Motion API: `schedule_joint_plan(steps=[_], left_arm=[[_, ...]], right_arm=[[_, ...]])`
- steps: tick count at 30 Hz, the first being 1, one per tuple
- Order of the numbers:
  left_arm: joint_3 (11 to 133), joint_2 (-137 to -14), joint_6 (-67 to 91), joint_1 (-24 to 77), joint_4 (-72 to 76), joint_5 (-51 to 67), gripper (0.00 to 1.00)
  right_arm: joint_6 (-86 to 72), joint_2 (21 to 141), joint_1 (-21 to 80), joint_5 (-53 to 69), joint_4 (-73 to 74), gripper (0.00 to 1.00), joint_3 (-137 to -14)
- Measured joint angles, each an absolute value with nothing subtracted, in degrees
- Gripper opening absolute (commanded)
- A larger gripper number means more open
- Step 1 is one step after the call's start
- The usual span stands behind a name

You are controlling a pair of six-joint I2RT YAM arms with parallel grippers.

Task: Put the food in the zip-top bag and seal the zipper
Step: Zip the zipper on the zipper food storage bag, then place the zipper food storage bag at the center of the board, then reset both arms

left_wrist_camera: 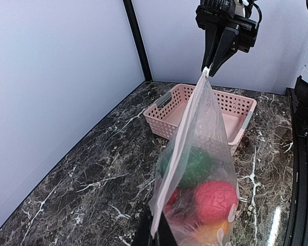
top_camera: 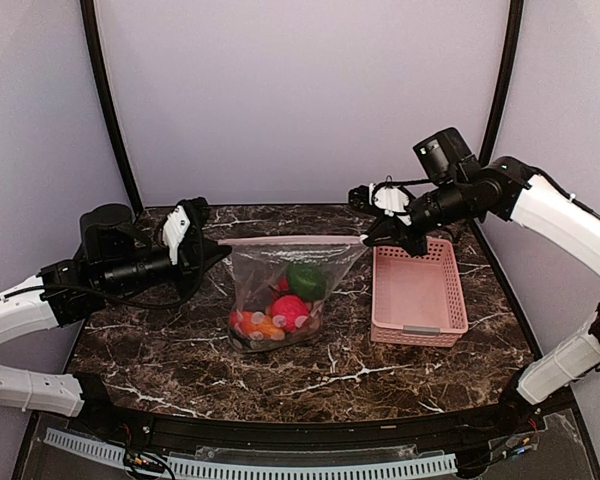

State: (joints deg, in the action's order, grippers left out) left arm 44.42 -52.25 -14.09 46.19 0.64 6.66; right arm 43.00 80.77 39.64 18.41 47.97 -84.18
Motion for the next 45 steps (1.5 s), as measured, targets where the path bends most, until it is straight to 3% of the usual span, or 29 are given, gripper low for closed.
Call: schedule_joint_plan(steps=[7, 15, 20, 26, 29, 35, 45], left_arm=[[47.0, -59.8, -13.7, 44.5, 6.4, 7.7, 0.01], [61.4, -77.1, -12.1, 34.4, 12.4, 15.9, 0.01], [66.6, -82.7, -11.1, 30.5, 14.6, 22.2, 0.01], [62.1, -82.1, -9.9, 30.0, 16.3, 28.9, 0.03], [54.9, -80.2, -9.6, 30.0, 16.1, 30.8, 0.06], [47.8, -74.3, -10.5, 30.0, 8.3, 31.1, 0.35], [47.5, -57.7, -14.1, 30.0, -4.3, 24.3, 0.70]], right_arm=[[43.2, 82.5, 36.5, 17.6, 49.0, 0.00, -86.7], [43.6, 92.3, 29.6, 16.4, 47.4, 0.00, -100.7], [43.9, 93.5, 28.9, 17.0, 46.0, 0.00, -102.6], [43.5, 89.6, 28.7, 22.8, 44.3, 0.12, -93.1], [42.9, 88.5, 29.2, 27.1, 45.0, 0.30, -87.7], [40.5, 88.5, 30.9, 34.3, 47.2, 0.44, -82.6], [39.0, 76.4, 30.9, 36.2, 50.5, 0.79, -82.5]])
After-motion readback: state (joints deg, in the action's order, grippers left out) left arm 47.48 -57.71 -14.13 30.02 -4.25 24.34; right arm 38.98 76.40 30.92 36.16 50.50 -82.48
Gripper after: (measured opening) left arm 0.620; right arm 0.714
